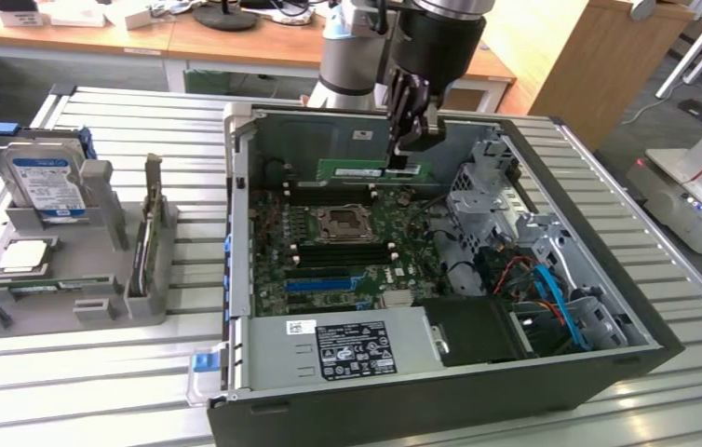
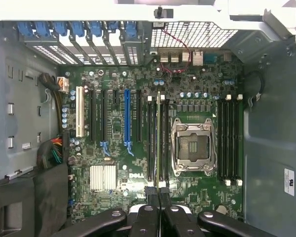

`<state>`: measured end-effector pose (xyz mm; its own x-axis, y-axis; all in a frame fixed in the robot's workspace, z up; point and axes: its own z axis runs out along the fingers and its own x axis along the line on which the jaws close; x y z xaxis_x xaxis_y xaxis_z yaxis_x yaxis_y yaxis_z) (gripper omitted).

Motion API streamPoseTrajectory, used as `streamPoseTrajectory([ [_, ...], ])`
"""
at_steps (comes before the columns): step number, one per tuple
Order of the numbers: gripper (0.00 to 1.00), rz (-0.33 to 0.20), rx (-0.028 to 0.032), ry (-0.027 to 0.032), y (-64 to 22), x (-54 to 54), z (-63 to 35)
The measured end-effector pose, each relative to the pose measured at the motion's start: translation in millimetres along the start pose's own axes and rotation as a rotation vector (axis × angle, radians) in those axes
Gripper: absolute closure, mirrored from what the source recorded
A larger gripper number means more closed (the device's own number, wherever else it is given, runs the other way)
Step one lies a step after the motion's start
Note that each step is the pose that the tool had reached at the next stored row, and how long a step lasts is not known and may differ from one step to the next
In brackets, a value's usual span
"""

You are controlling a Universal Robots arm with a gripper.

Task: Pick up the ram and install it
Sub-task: 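Insert the ram into the slot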

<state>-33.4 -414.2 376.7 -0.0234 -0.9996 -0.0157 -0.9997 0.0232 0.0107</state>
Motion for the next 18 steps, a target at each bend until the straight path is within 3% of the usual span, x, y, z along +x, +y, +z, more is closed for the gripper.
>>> streamPoseTrajectory([
  [18, 0.88, 0.001, -0.0001, 0.0002, 1.2, 0.5, 25.7],
])
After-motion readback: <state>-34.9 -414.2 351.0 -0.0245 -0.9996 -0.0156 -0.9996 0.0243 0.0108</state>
